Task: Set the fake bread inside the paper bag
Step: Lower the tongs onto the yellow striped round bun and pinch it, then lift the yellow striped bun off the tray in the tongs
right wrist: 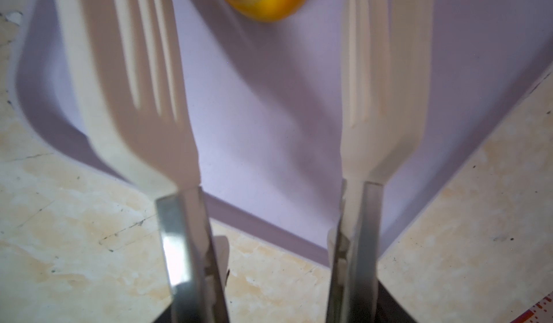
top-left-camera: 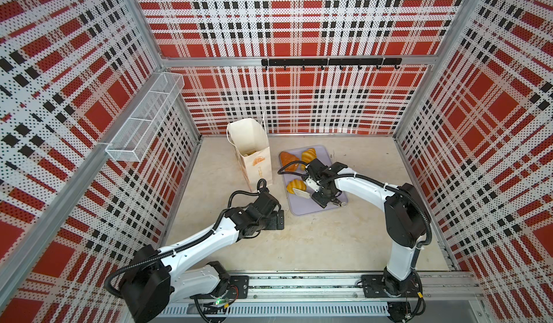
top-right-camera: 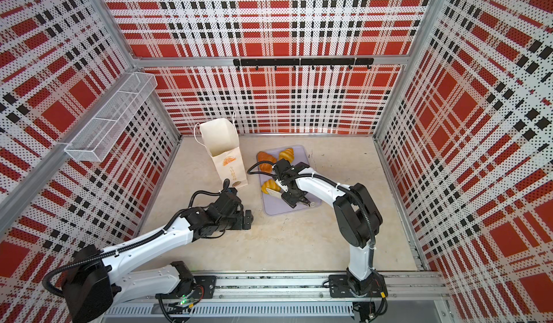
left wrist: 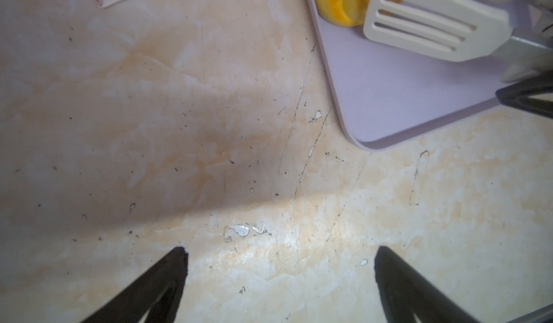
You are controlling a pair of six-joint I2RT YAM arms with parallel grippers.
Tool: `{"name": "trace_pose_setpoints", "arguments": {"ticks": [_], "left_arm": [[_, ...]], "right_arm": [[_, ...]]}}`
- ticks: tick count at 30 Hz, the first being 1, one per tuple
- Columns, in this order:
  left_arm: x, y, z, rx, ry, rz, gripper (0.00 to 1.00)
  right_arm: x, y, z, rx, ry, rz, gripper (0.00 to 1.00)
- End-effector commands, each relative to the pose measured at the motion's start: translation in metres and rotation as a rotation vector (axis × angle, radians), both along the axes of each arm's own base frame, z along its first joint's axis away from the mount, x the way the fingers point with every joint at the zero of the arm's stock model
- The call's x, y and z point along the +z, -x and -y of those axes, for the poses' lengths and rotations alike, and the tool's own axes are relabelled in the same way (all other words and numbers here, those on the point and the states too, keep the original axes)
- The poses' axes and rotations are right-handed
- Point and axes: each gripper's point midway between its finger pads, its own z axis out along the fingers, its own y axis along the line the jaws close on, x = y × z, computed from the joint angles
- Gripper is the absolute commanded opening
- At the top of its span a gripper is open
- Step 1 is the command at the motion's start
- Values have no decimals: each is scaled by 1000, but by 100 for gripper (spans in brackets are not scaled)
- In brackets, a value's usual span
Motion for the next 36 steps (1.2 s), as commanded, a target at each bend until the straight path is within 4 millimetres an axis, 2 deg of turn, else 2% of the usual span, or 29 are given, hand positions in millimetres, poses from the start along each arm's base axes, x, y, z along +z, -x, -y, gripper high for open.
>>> {"name": "trace_pose_setpoints", "arguments": {"ticks": [1,5,10,15,20,28,33,36], "left_arm": [[8,-5,5,0,13,17,99],[9,-6,5,-1,8,19,99],[10,-7,5,2,10,22,99],[11,-7,4,7,7,26,99],[11,-8,3,7,6,31,99],[11,-8,2,8,7,40,99],[11,-10,3,9,7,41,99],[13,-11,4,9,13,50,99]], "right_arm": [[9,-17,-11,39,-13,56,60],[5,-19,-17,63,-14,37,60],[-2,-12,-27,104,-50,-32,55],[-5,-3,-22,100,-47,-64,42],[-5,3,-5,34,-27,-65,37],[13,-1,36,-151,57,12,38],[22,-1,42,-291,49,38,39],[21,2,30,-342,-10,14,45]]}}
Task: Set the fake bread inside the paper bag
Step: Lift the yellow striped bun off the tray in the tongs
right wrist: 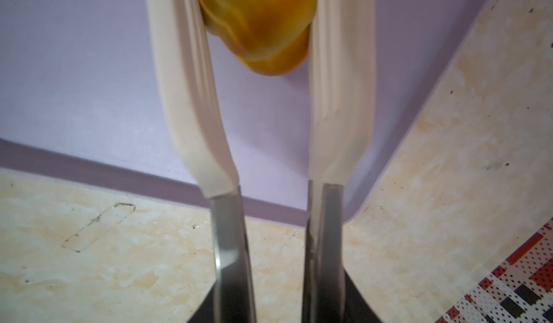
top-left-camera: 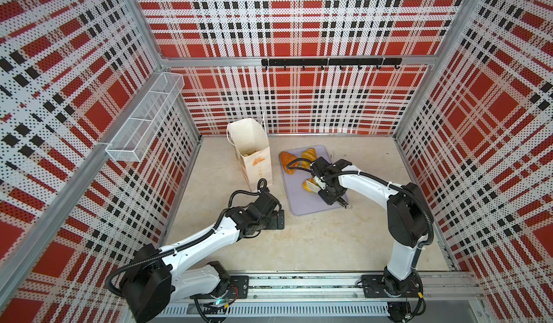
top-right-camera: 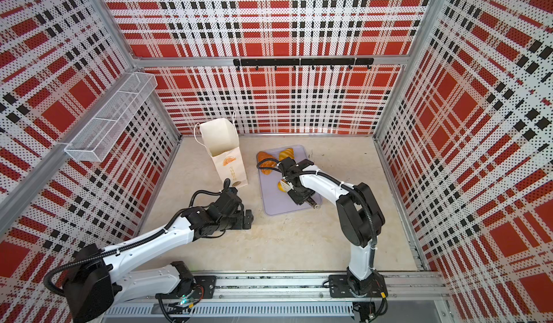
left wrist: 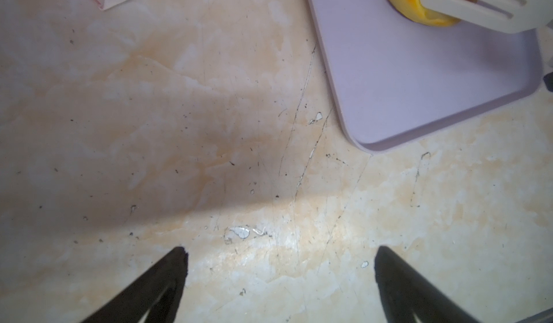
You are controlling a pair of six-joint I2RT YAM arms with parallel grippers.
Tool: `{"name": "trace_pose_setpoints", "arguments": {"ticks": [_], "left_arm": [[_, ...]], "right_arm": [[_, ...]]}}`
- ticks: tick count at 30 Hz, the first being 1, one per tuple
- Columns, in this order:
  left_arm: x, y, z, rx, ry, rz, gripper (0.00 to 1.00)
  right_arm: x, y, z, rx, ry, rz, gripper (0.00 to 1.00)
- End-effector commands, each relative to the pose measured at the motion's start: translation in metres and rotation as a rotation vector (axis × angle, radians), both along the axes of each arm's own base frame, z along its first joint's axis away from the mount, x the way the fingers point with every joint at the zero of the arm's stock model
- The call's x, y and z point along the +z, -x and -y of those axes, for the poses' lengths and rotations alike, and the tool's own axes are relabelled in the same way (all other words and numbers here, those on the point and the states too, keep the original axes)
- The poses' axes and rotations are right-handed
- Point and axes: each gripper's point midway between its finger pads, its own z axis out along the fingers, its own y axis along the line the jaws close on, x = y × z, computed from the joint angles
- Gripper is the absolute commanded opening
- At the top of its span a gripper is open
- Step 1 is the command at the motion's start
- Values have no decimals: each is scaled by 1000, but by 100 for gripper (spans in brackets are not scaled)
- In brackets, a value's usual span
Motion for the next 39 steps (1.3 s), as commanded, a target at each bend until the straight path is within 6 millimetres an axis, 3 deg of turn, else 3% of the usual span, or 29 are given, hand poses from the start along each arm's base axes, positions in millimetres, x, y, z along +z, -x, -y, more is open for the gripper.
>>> {"name": "trace_pose_setpoints", "arguments": {"ticks": [1,7,14,21,25,30,39], "left_arm": [[13,-10,4,9,18,49,99],[12,-5,2,9,25,49,99],[12,-2,1,9,35,52,99],[11,-1,3,5,37,46,99],[10,1,6,-7,45,34,99],[10,1,11,-21,43,28,99],[15,-1,18,-48,43,34,100]], "right_arm": [[19,-3,-13,-92,-82,48,46],[27,-1,-34,-72,-129,51,52],[37,5,-25,-22,-106,58,61],[39,-1,-17,75,-105,62,62],[29,4,-17,198,-98,13,62],[9,8,-14,216,-84,-57,61],[15,26,-31,156,-205,-120,59]]}}
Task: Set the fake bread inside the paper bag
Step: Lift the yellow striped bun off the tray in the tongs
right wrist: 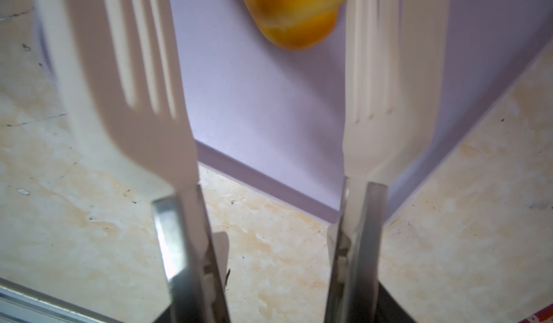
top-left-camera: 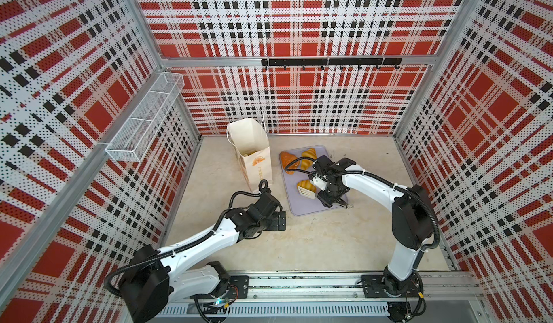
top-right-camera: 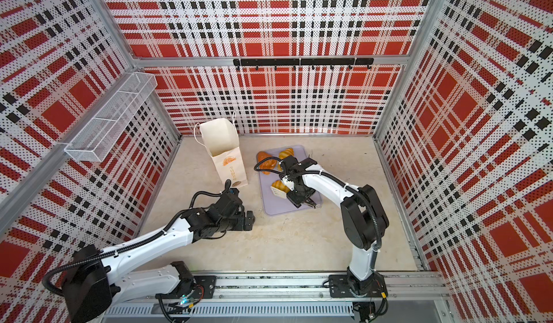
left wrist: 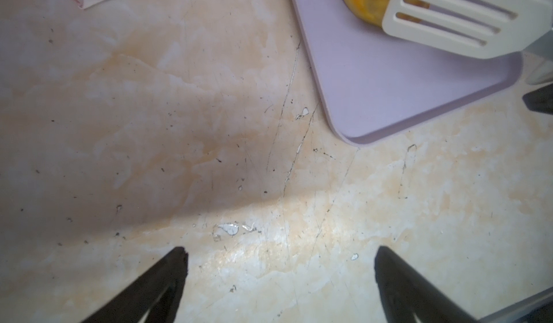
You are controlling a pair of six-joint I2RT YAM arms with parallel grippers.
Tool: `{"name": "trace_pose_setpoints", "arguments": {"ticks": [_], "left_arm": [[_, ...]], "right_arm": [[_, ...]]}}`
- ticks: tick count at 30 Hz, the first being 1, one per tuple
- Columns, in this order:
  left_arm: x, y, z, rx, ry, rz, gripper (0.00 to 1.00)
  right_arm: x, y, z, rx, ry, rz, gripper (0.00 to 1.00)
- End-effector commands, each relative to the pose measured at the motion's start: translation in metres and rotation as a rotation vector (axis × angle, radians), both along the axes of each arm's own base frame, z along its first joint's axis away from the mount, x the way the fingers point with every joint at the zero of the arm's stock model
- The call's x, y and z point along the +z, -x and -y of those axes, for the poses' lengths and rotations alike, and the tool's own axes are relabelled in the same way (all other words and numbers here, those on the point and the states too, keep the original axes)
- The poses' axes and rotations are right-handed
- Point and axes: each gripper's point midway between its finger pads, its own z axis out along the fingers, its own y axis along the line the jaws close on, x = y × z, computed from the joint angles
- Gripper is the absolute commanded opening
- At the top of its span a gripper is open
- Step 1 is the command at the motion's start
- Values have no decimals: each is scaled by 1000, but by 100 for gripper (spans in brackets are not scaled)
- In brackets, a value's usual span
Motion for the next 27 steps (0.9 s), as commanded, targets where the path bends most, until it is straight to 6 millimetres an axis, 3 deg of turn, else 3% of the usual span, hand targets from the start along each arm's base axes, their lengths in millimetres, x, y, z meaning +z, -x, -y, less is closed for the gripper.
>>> {"name": "trace_pose_setpoints", "arguments": {"ticks": [1,6,13,27], "left_arm": [[13,-7,9,-17,22,33,99],[14,-8,10,-20,21,38,99],[15,-8,11,-25,23,38,99],[16,-5,14,-25,19,41,99]], "right_arm": [[9,12,-12,-11,-77,-35,58],[20,20,-14,-11,-76,-42,58],[24,5,10,-48,61,40,59],[7,-13,-10,-57,44,53,59]]}}
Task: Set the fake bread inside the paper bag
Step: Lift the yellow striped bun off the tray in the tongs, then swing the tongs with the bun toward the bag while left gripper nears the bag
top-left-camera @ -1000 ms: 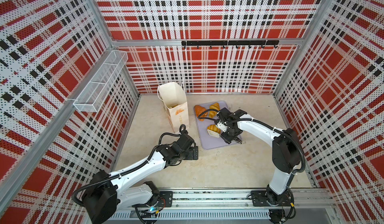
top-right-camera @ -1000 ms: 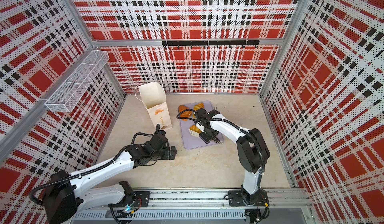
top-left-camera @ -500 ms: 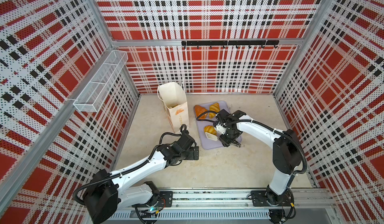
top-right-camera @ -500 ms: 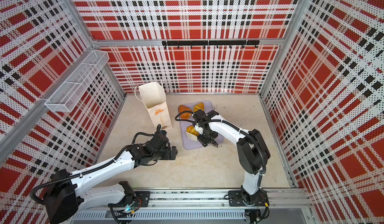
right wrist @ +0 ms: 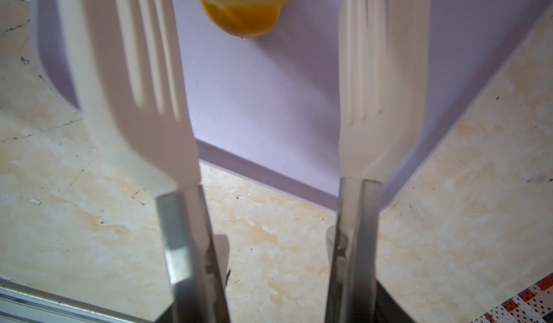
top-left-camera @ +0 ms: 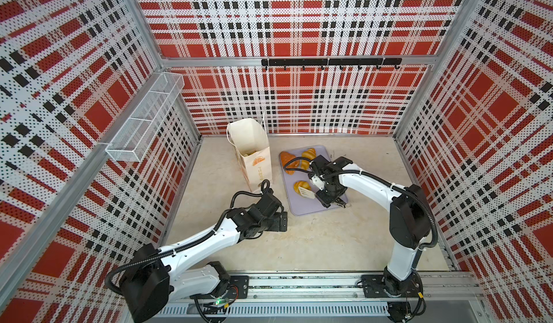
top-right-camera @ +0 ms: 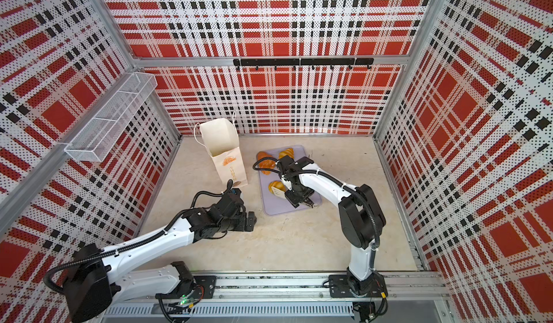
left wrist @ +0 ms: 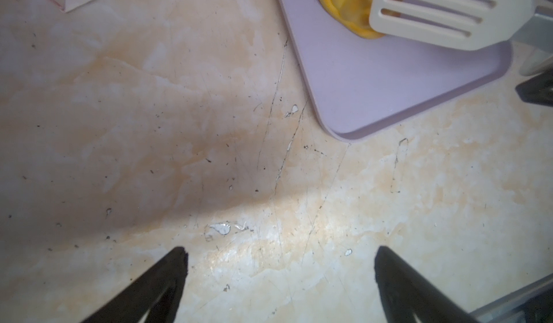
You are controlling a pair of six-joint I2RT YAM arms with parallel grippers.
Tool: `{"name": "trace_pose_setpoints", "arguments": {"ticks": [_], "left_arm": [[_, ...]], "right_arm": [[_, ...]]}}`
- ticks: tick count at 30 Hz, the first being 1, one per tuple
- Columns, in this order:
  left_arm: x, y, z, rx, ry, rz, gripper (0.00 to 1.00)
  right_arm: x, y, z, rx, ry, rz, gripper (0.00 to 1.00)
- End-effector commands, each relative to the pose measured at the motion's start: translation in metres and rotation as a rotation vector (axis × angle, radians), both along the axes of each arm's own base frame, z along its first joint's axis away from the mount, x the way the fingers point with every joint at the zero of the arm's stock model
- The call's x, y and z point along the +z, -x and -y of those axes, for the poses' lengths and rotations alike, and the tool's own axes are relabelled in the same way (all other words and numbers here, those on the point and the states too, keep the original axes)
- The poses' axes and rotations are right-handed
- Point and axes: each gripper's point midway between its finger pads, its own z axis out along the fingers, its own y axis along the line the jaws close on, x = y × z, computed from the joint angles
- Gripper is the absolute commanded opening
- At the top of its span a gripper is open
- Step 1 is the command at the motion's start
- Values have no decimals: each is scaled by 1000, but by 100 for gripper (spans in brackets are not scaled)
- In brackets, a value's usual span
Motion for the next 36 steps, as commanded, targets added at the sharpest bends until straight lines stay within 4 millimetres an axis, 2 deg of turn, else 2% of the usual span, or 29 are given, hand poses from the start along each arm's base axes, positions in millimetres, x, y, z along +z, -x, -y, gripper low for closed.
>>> {"name": "trace_pose_setpoints", "arguments": {"ticks": [1,8,18,21,27,36], "left_arm": [[15,-8,7,8,17,41,100],[15,-6,10,1,16,41,99],[17,-4,9,-1,9,54,99],[18,-4,7,7,11,60,99],[26,-5,7,7,30,86,99],[38,-6,4,17,70,134,100]], "right_arm": [[1,-11,-11,11,-11,34,59],[-7,-19,-22,19,-9,37,58],[-14,-19,-24,63,65,35,54],[-13,-18,-21,70,84,37,51],[-7,-18,-23,71,61,45,39],[8,-19,-28,48,5,86,37]]}}
